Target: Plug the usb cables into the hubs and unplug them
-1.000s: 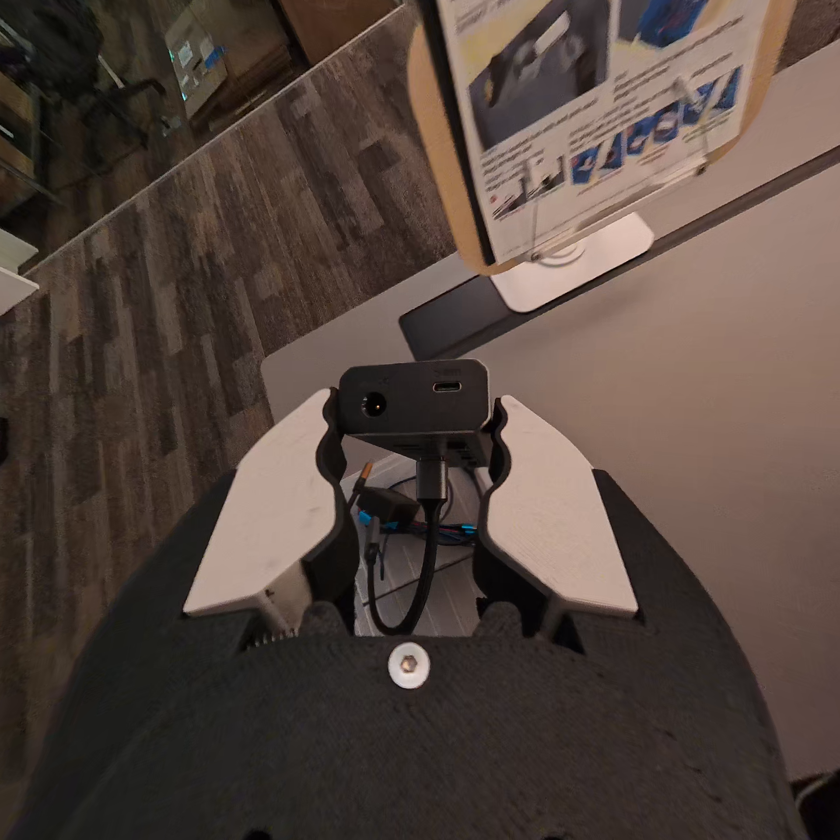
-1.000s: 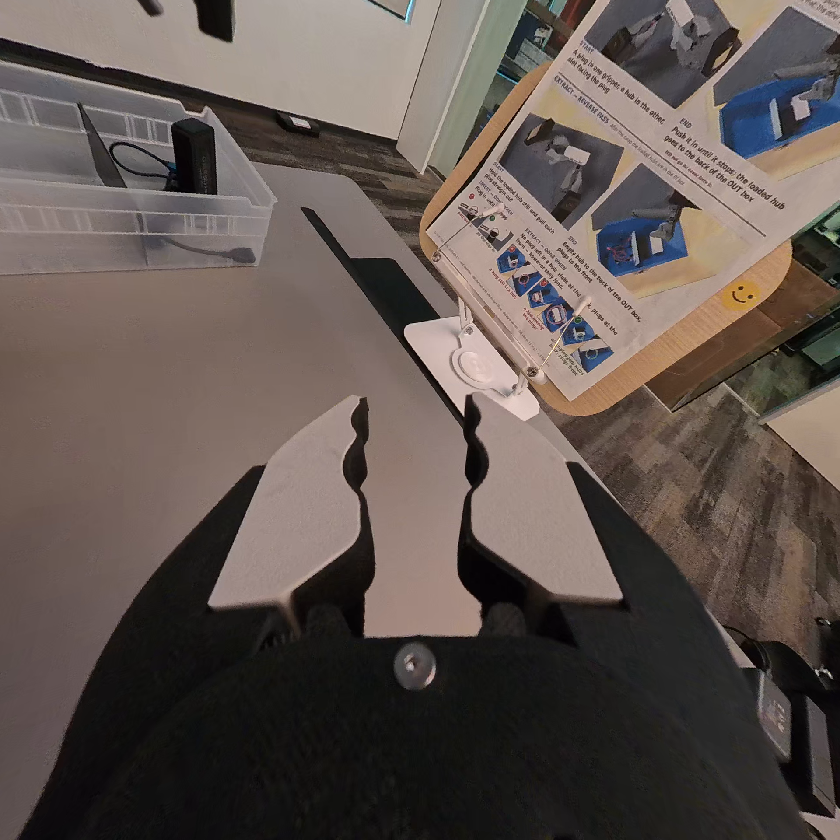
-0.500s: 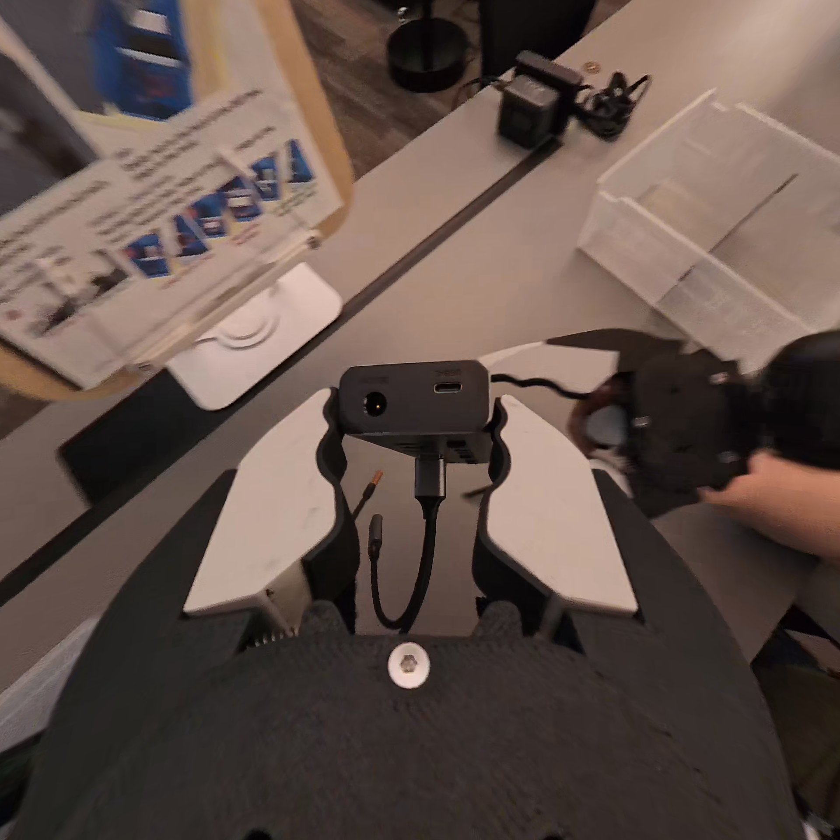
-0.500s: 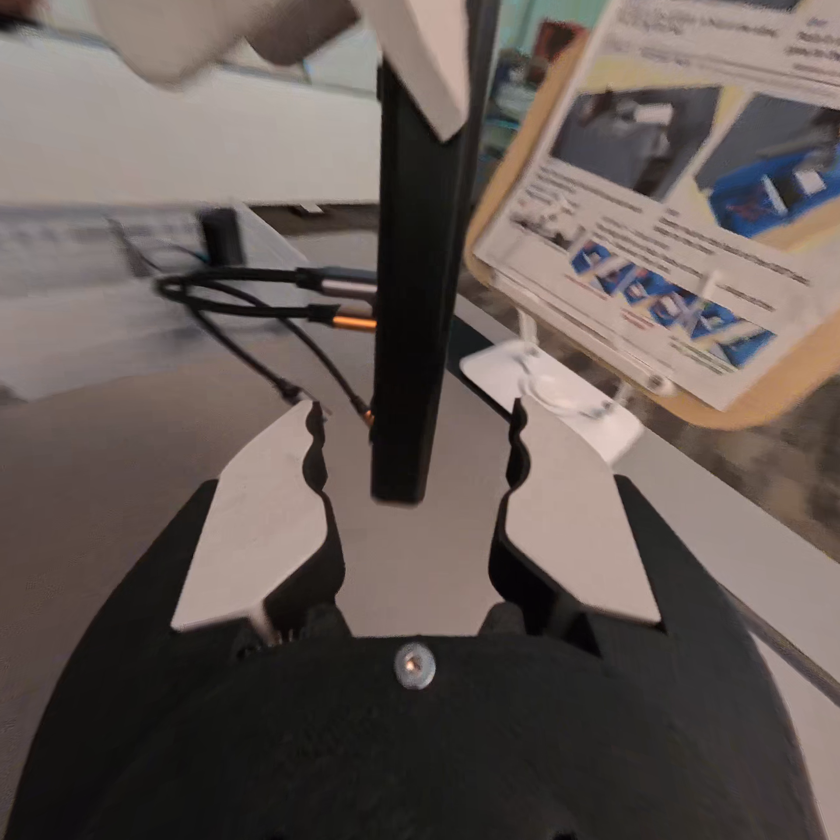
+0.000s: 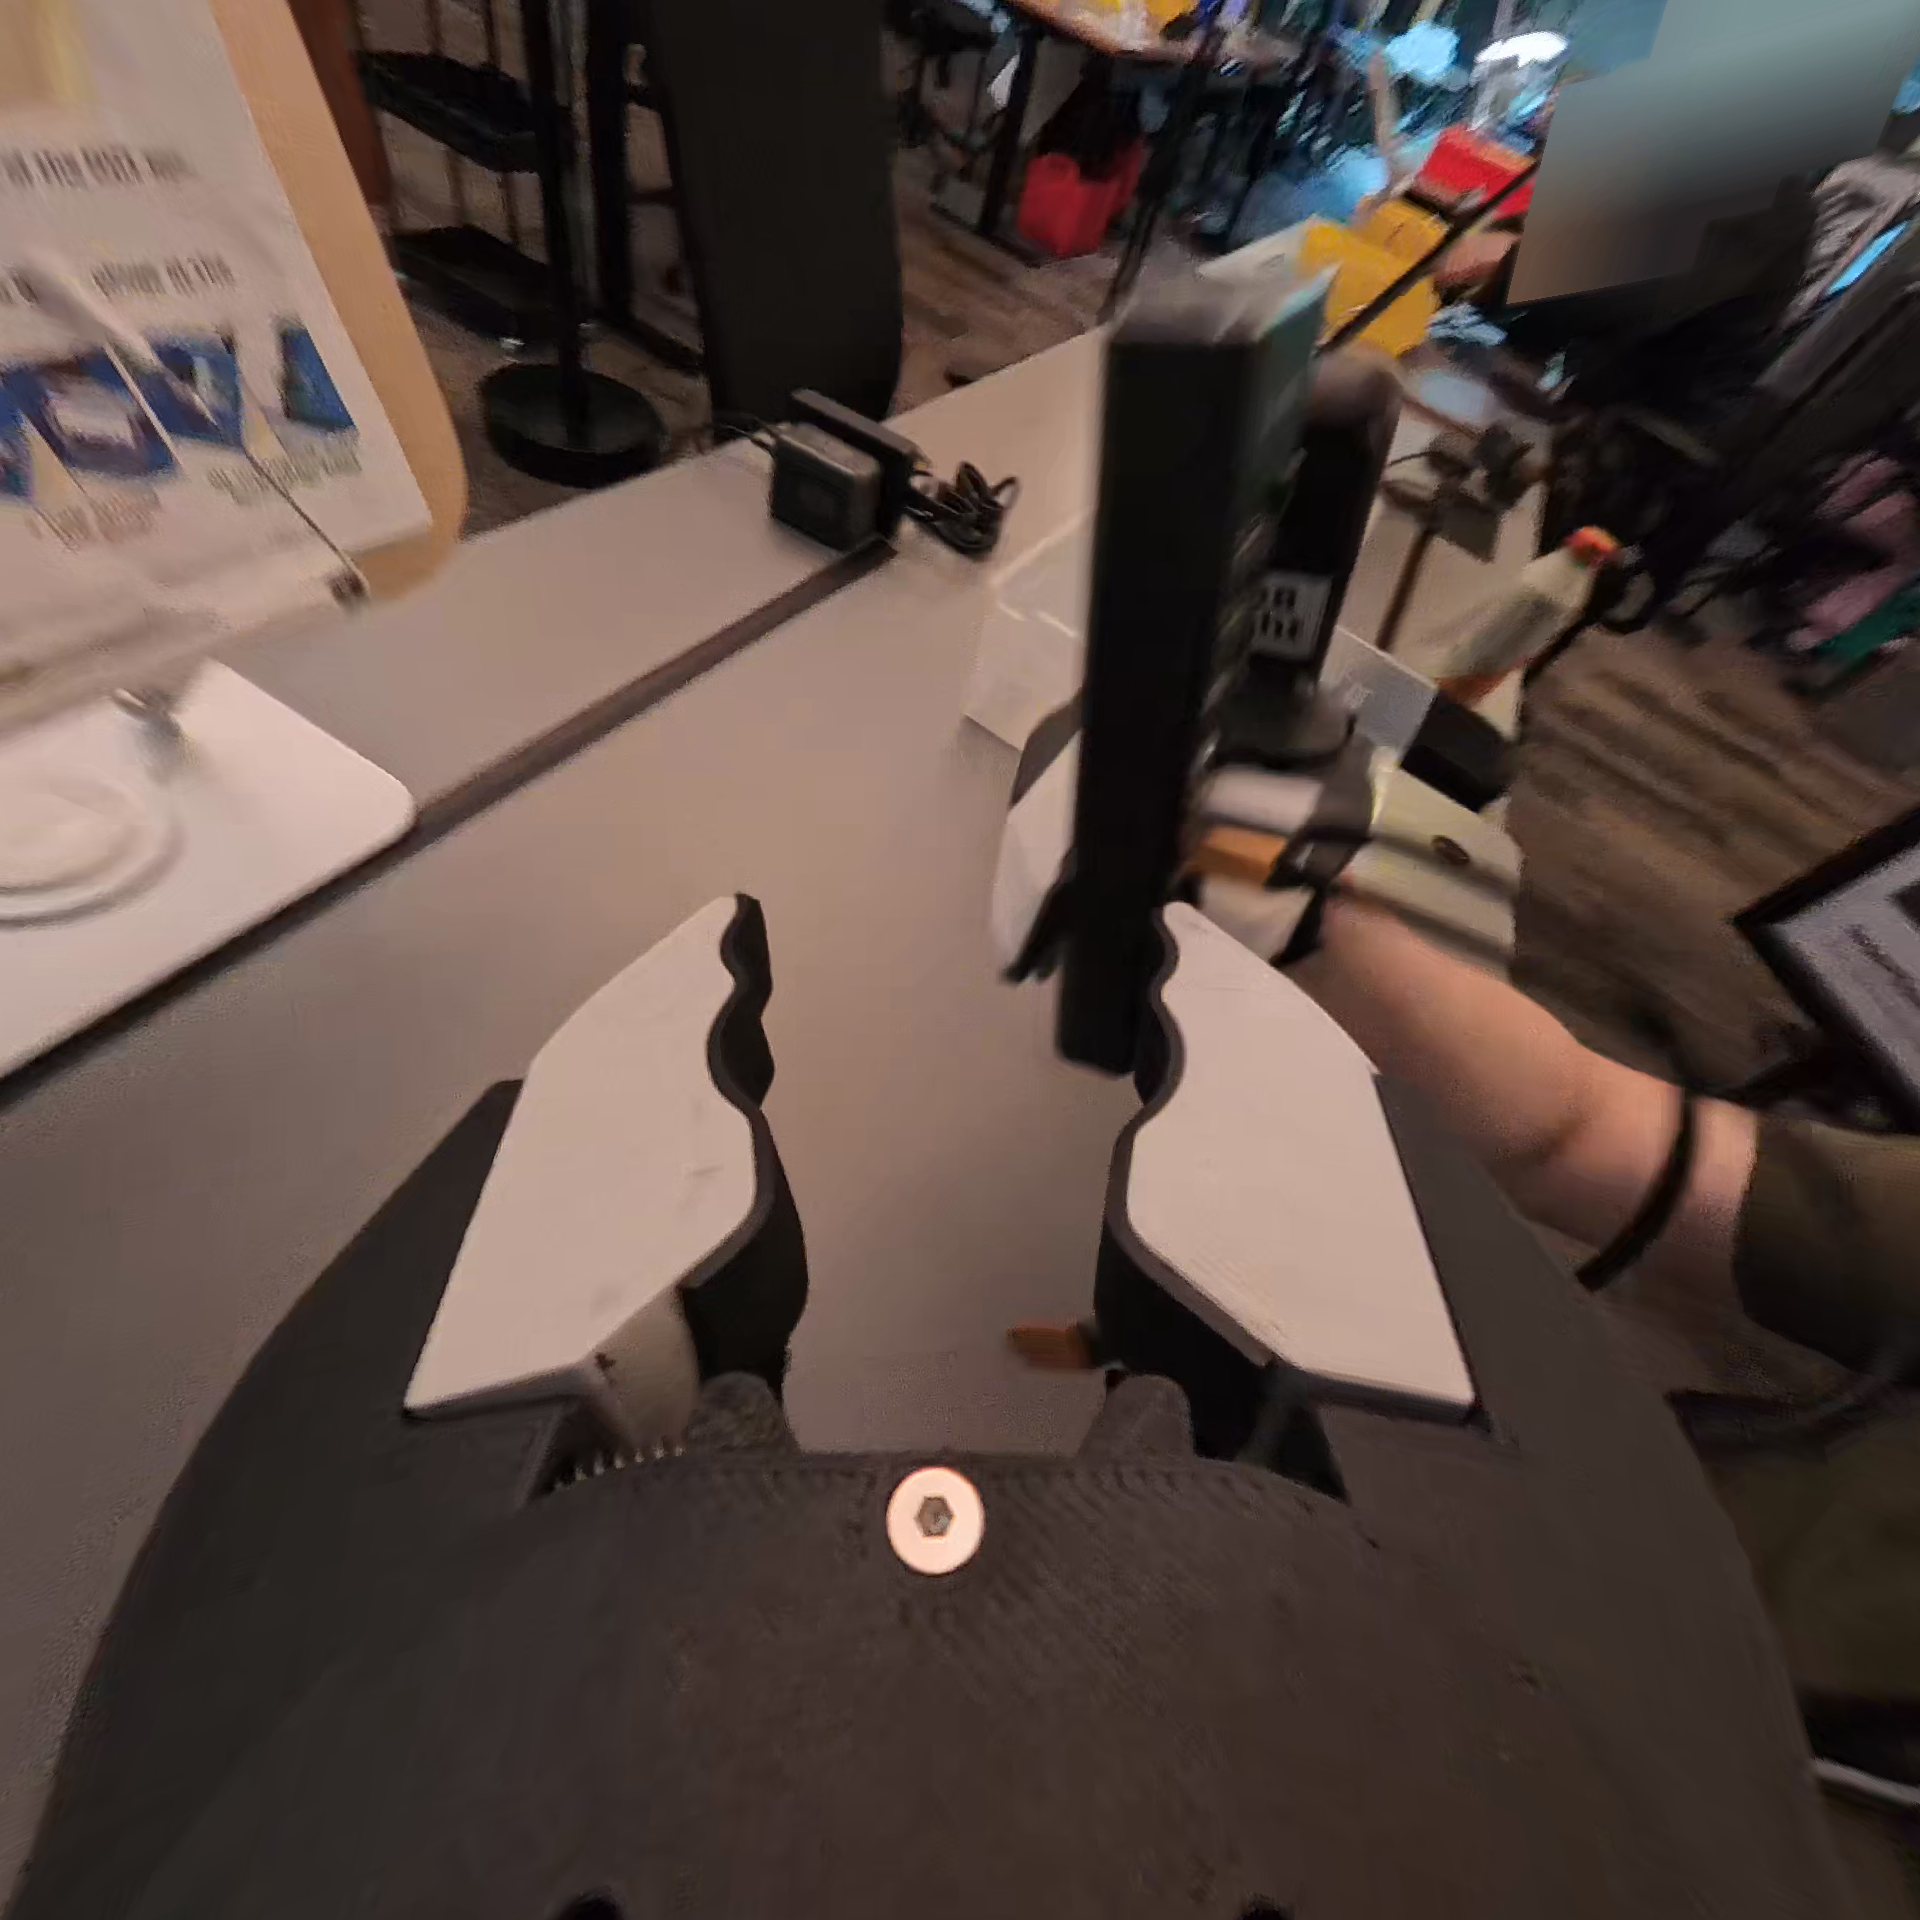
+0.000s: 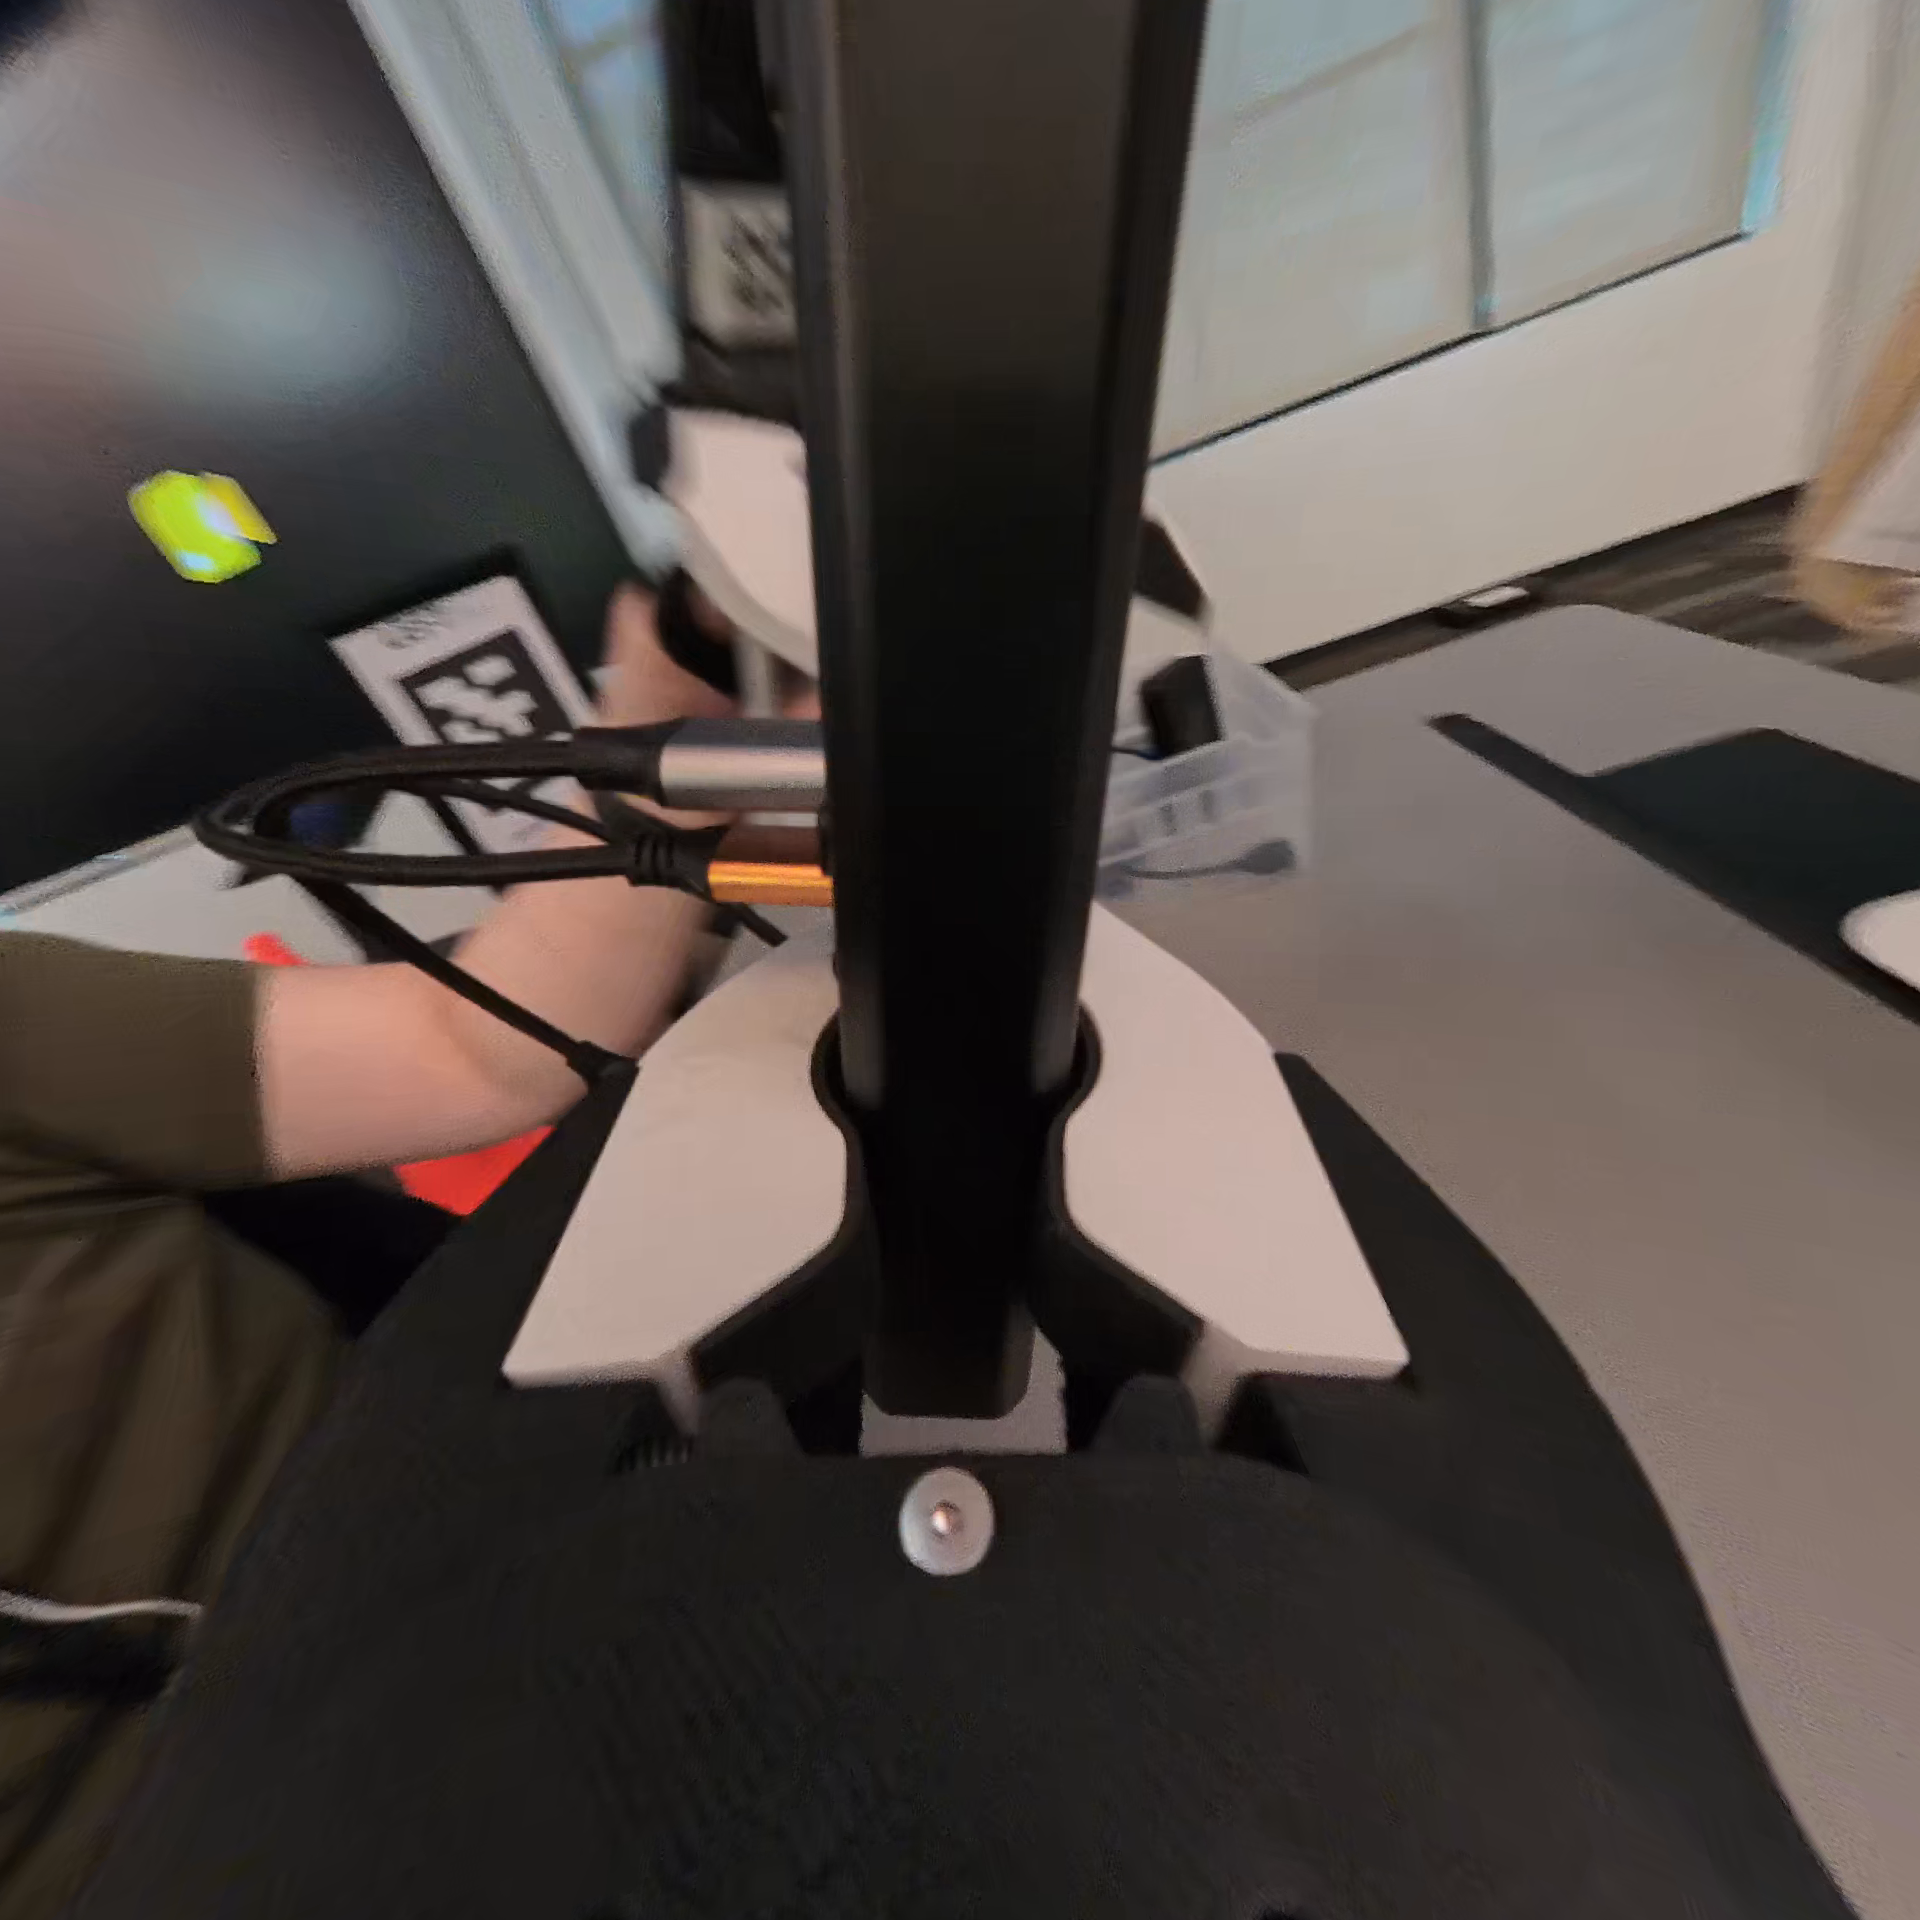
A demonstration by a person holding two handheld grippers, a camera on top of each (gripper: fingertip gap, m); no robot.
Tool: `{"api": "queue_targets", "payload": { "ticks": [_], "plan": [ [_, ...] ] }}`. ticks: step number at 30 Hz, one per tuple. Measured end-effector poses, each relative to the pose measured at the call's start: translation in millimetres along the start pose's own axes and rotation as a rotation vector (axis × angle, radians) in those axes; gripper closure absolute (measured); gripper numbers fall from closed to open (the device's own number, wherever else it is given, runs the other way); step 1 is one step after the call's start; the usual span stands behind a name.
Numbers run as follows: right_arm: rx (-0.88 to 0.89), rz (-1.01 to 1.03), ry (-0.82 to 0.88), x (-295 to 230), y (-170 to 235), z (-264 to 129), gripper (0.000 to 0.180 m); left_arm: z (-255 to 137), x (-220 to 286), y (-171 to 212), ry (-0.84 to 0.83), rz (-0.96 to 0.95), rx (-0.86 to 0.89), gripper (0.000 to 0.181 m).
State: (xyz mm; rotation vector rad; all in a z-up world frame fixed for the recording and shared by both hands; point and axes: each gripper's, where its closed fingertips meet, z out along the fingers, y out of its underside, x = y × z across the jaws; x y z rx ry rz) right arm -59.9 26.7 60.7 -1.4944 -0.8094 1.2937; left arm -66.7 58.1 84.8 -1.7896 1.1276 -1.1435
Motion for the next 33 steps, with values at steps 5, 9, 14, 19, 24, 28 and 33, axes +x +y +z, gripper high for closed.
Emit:
{"api": "queue_targets", "payload": {
  "ticks": [5,9,14,19,24,28,33],
  "plan": [
    [-0.031,0.016,-0.169,-33.8,0.6,12.1,0.149,-13.0,15.1,22.6,0.421,-0.187,0.206,0.118],
    [-0.086,0.025,-0.185,-37.7,12.7,21.3,0.149,-8.9,24.1,21.1,0.361,-0.017,0.2,0.121],
    [-0.141,0.056,-0.203,-34.1,27.5,27.5,0.146,-5.2,47.9,5.2,0.403,0.029,0.22,0.118],
    [-0.247,0.004,-0.157,-29.6,47.9,35.2,0.149,5.9,46.2,1.6,0.429,0.0,0.201,0.146],
    [-0.323,-0.066,-0.121,-17.2,54.4,17.0,0.123,11.9,45.5,6.7,0.348,0.058,0.132,0.154],
    [-0.172,-0.094,-0.096,-17.6,13.7,-17.7,0.117,23.6,48.9,26.6,0.29,0.132,0.009,0.154],
    [-0.021,-0.003,0.027,-13.9,-22.9,-19.6,0.145,49.6,57.3,49.5,0.303,0.168,-0.086,0.154]
  ]
}}
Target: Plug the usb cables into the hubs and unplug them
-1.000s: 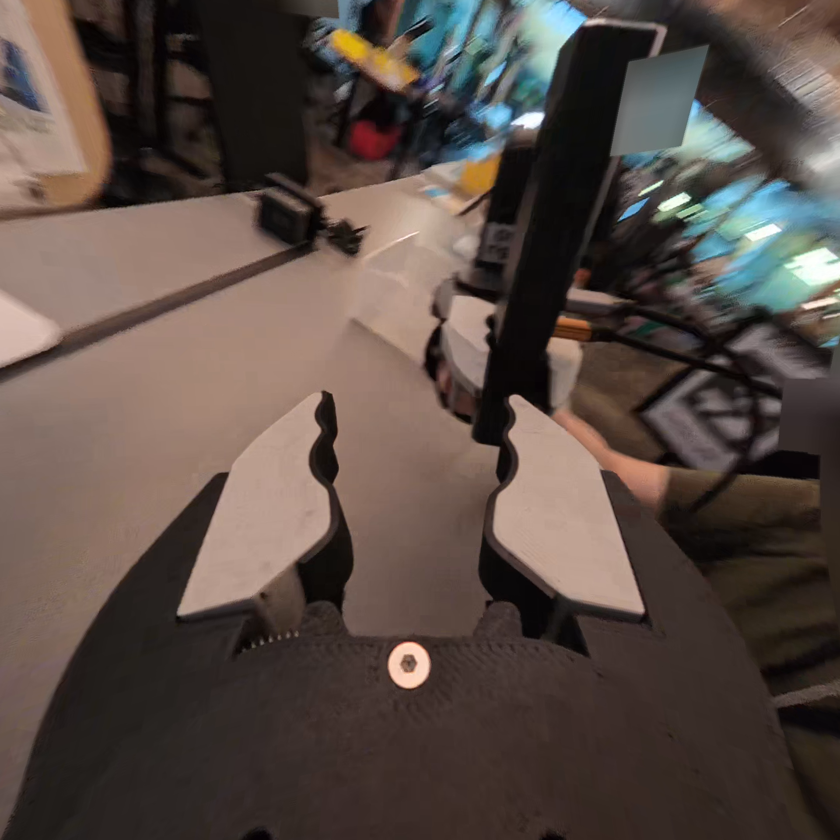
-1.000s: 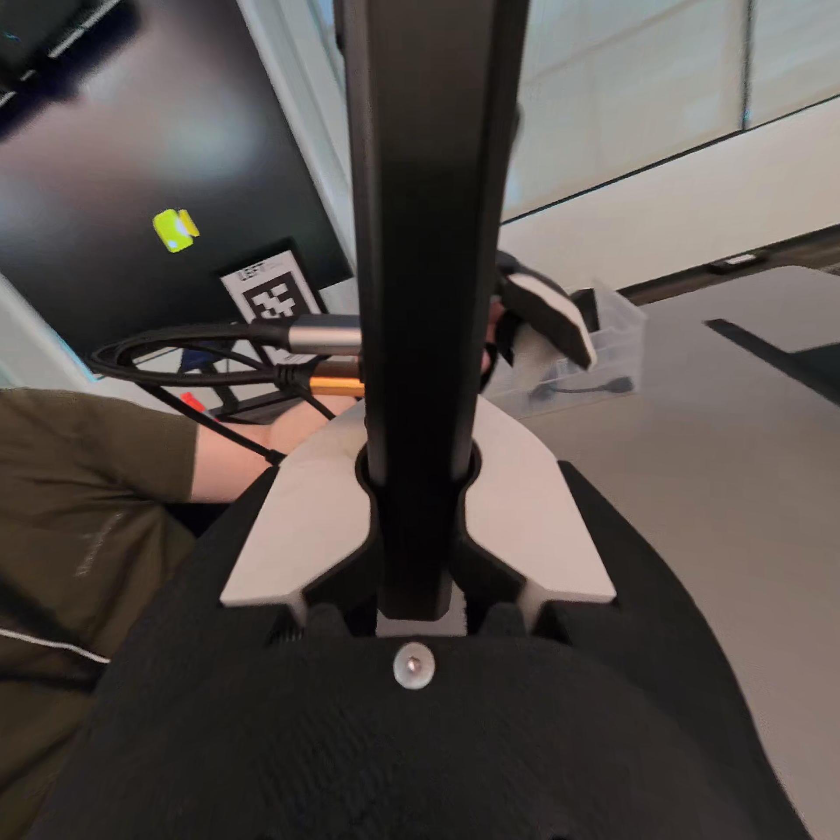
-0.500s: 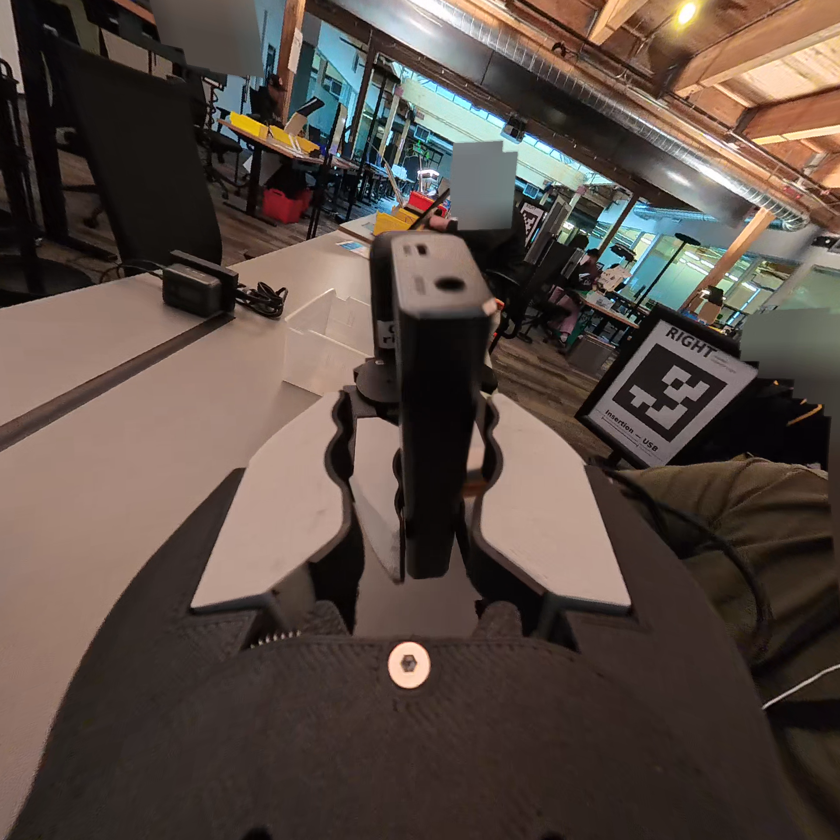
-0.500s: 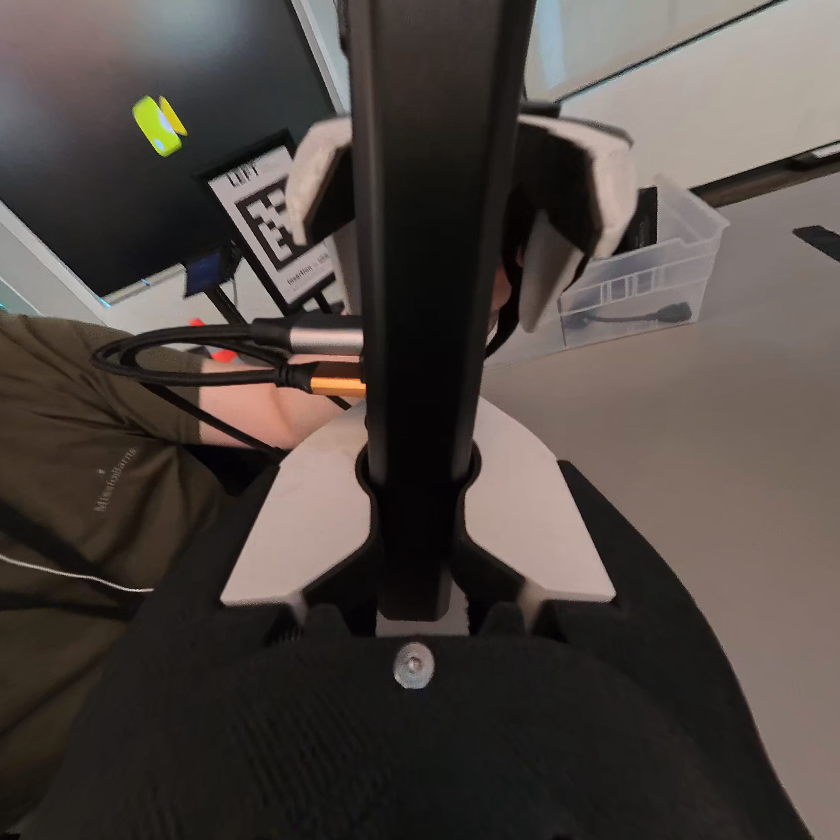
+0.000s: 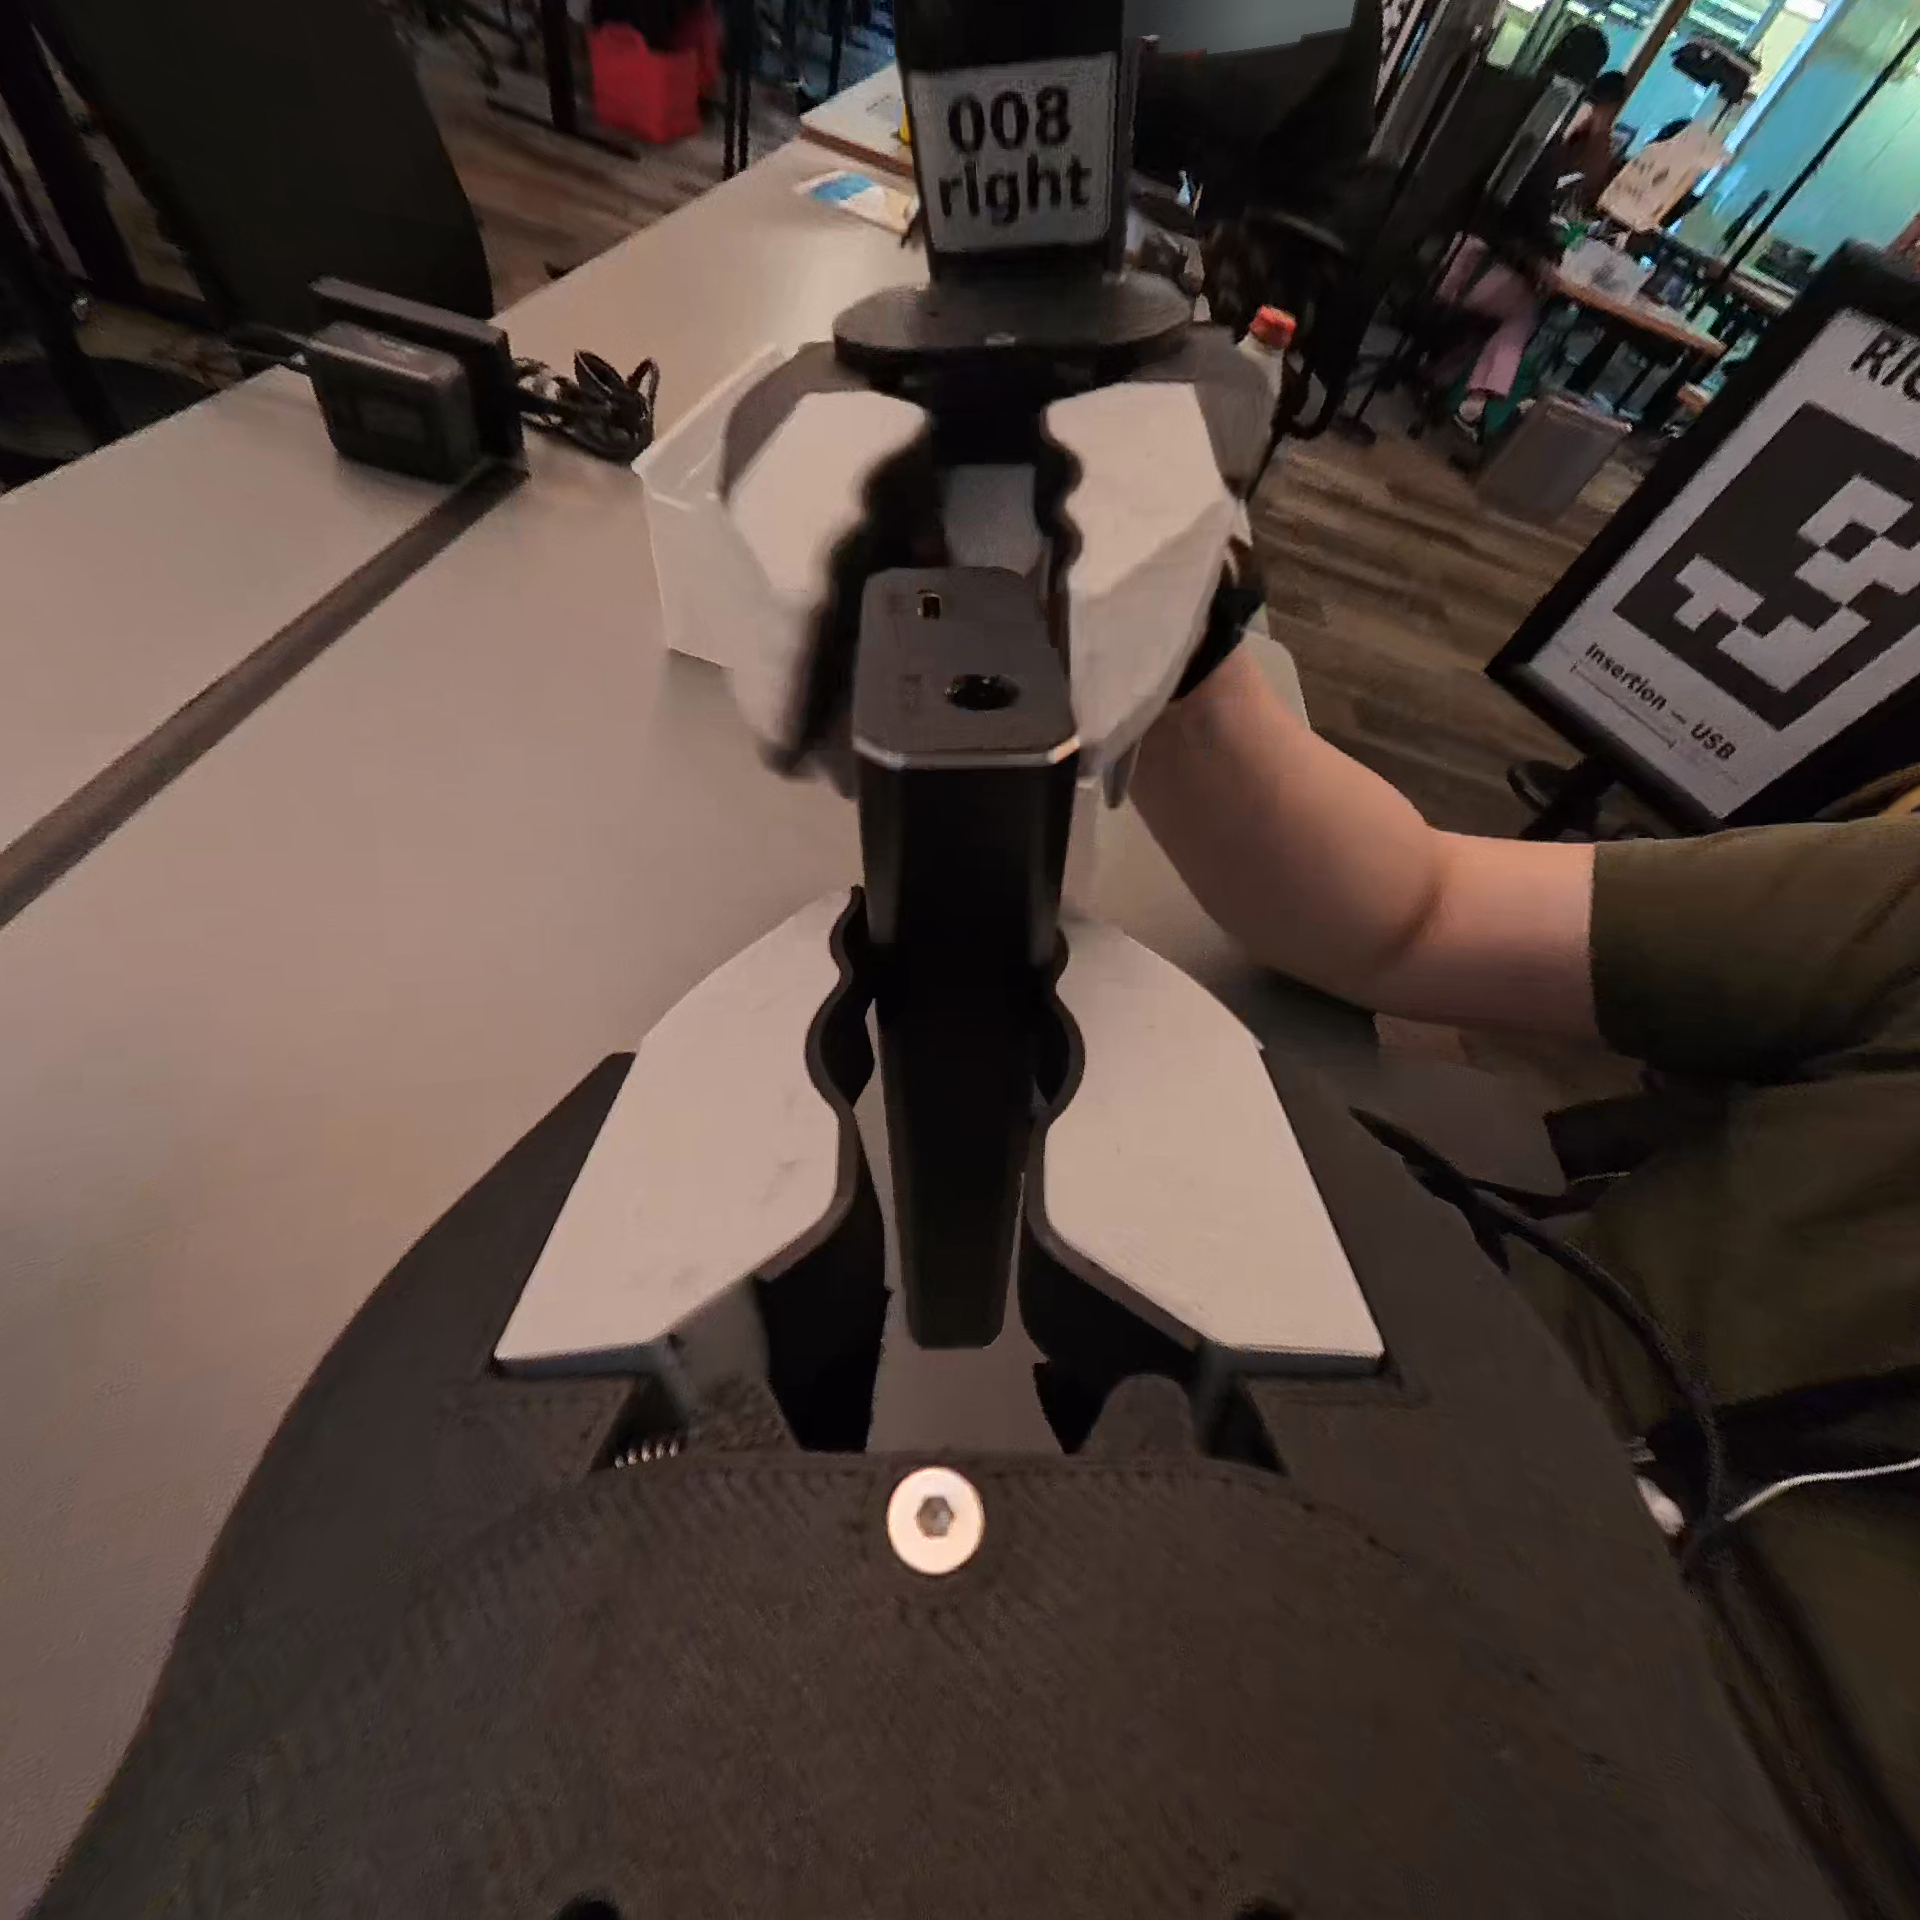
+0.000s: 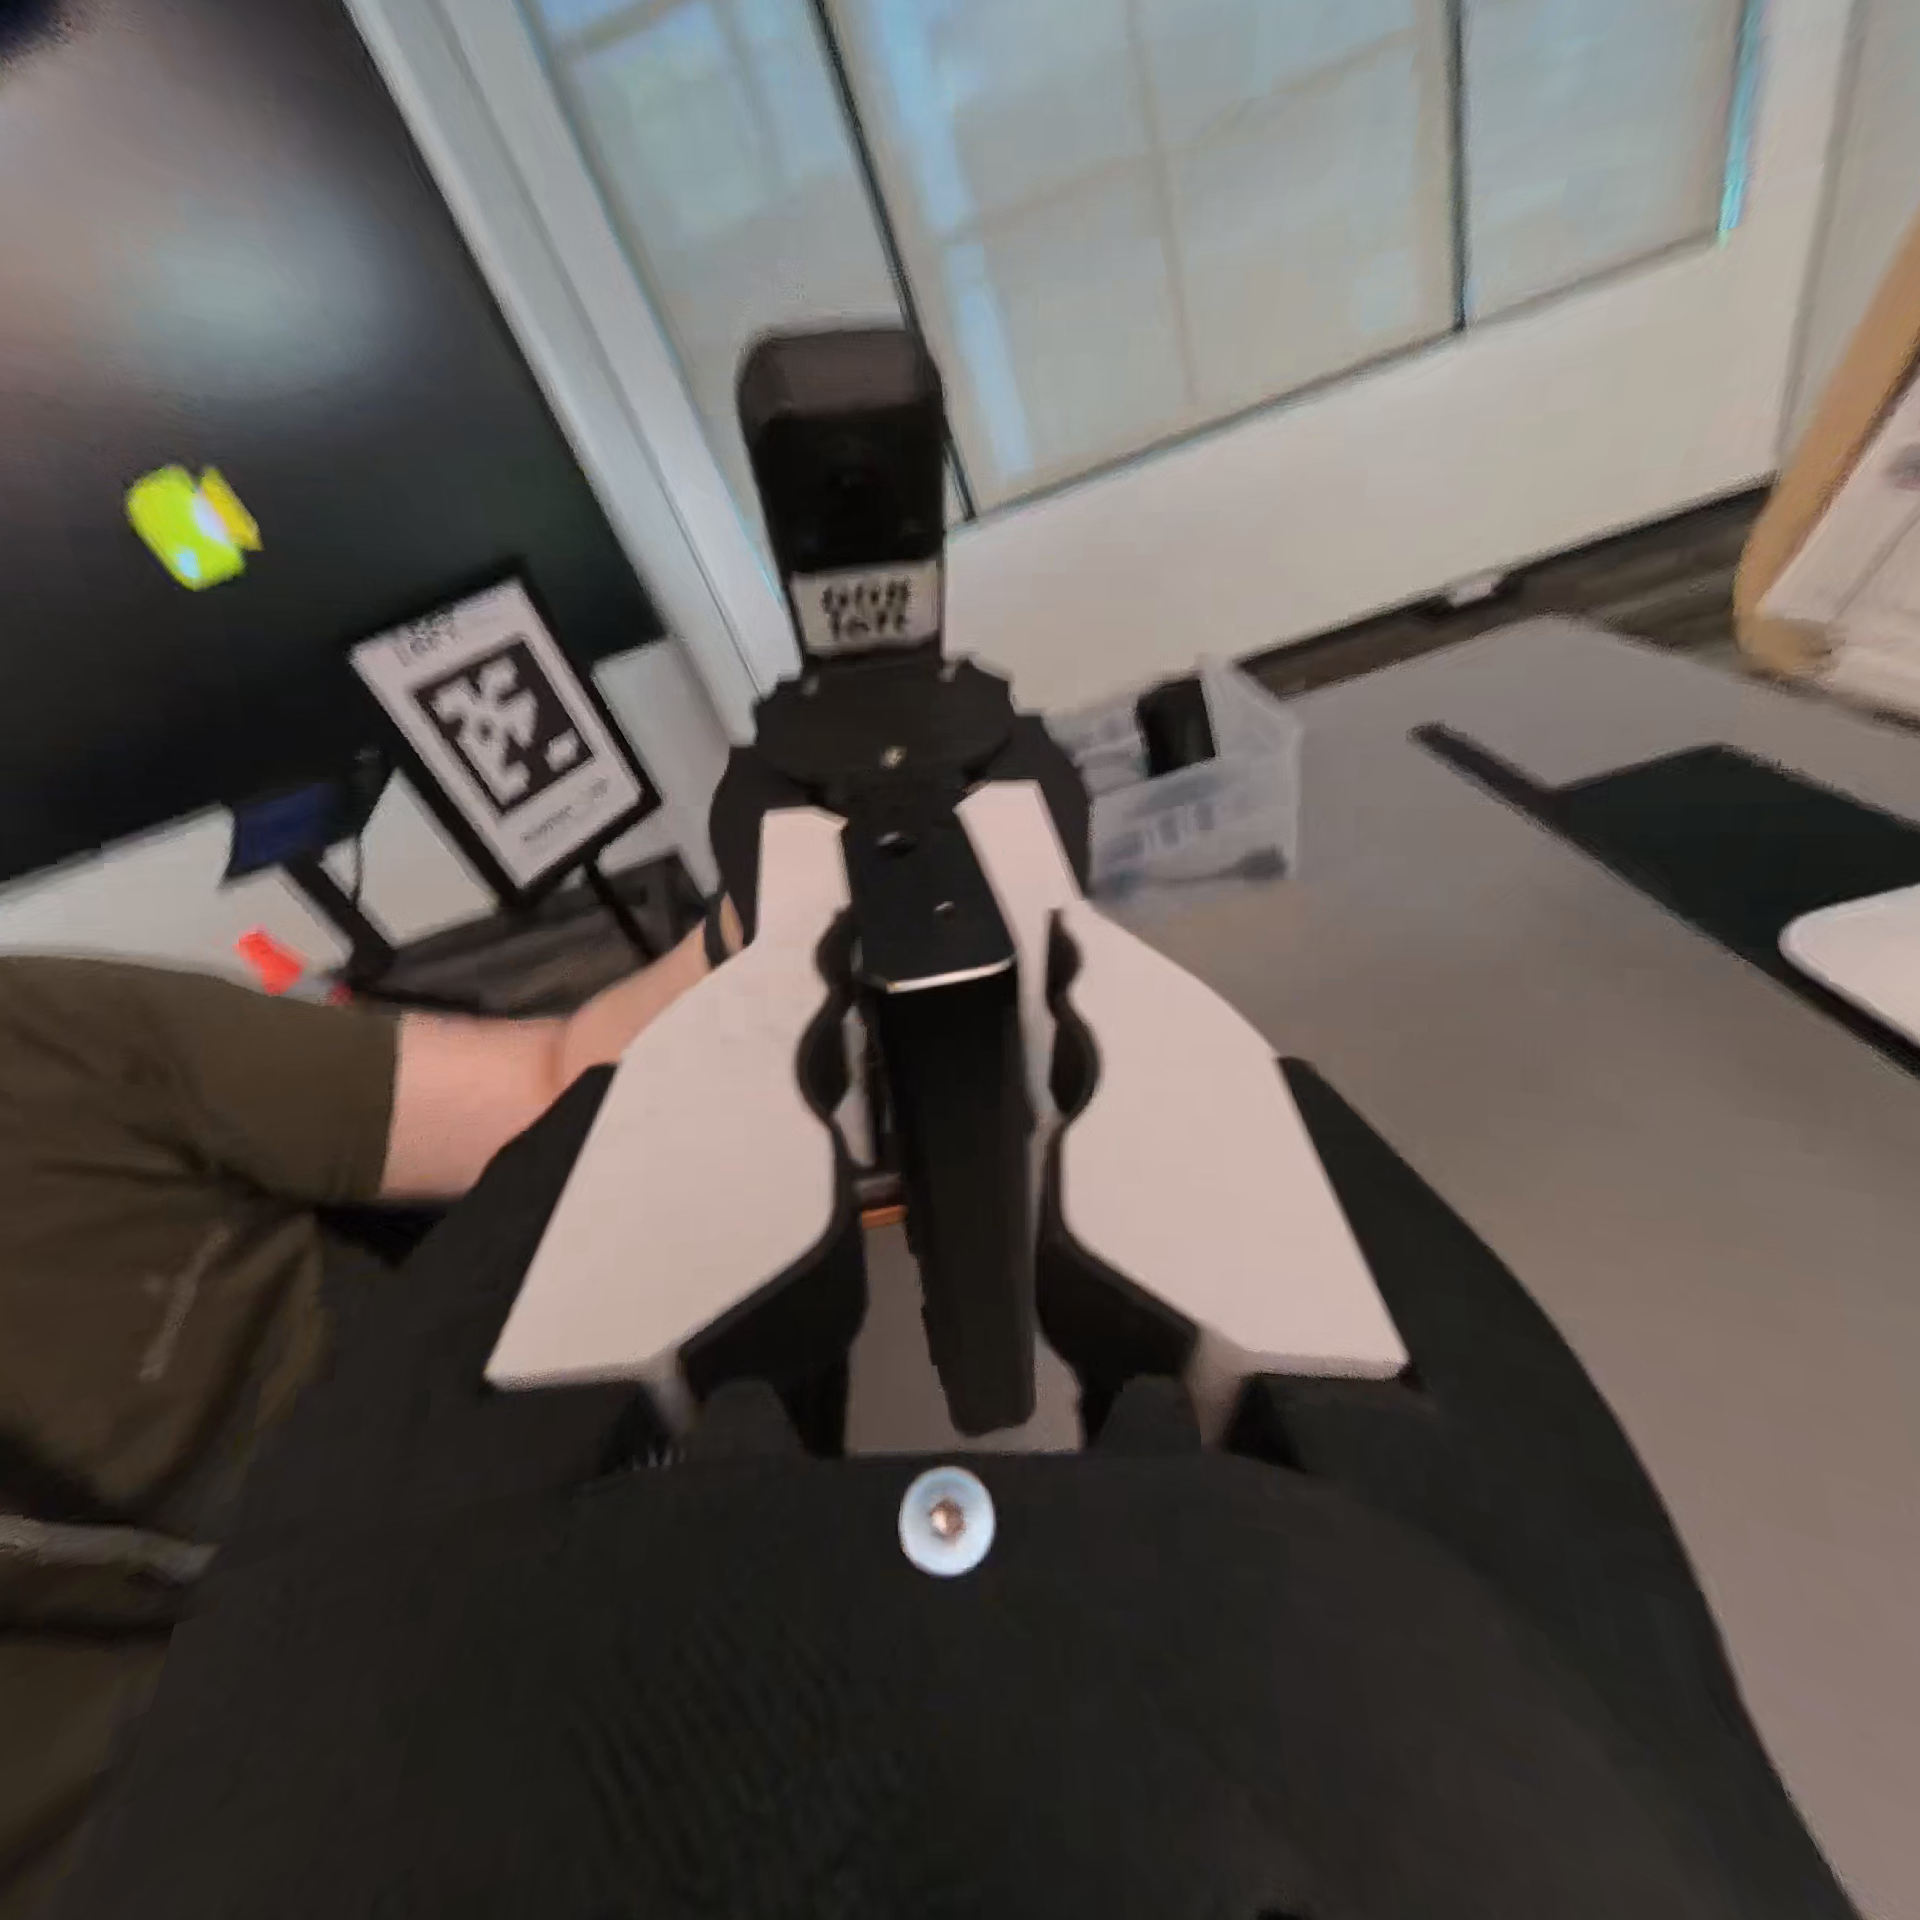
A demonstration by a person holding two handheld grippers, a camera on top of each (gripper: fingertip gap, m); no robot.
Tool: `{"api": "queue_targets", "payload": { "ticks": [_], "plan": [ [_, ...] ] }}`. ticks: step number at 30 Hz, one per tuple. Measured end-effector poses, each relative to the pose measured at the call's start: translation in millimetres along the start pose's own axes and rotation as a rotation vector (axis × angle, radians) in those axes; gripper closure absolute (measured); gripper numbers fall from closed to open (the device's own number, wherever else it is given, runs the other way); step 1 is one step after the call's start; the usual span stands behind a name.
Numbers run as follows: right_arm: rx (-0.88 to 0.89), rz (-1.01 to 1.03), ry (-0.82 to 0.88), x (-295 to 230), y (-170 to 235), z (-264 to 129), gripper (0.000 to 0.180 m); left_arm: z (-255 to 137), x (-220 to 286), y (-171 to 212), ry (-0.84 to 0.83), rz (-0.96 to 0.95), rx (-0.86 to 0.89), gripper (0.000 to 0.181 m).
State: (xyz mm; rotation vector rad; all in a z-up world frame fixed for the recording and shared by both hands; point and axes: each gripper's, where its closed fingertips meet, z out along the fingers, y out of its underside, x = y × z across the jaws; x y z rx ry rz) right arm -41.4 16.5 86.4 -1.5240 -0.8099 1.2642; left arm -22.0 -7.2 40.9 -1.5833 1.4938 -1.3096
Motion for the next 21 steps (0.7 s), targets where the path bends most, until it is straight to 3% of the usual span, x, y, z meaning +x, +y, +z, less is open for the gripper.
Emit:
{"api": "queue_targets", "payload": {
  "ticks": [4,5,6,7,11,14,18,21],
  "plan": [
    [-0.116,0.007,-0.011,1.0,11.9,-10.3,0.152,2.2,-1.3,-4.3,0.066,-0.052,0.113,0.15],
    [-0.118,0.009,0.022,4.6,11.0,-13.0,0.152,-4.7,-7.3,-7.6,0.066,-0.076,0.167,0.13],
    [-0.127,0.0,0.062,8.9,10.8,-16.3,0.151,-12.8,-15.5,-5.9,0.055,-0.084,0.2,0.121],
    [-0.136,-0.018,0.099,12.7,10.5,-19.9,0.151,-19.5,-24.5,1.1,0.035,-0.075,0.209,0.124],
    [-0.09,0.005,0.141,19.2,0.3,-32.4,0.151,-14.0,-41.1,47.0,-0.033,0.036,0.171,0.12],
    [-0.045,0.032,0.116,17.2,-8.0,-35.6,0.151,14.3,-29.6,68.3,0.036,0.018,0.078,0.104],
    [0.002,0.04,0.071,8.1,-15.7,-33.8,0.151,42.5,-8.5,53.5,0.158,-0.023,0.113,0.104],
    [0.022,0.028,0.057,2.2,-20.5,-32.5,0.151,54.1,0.8,41.3,0.204,0.005,0.161,0.126]
  ]
}}
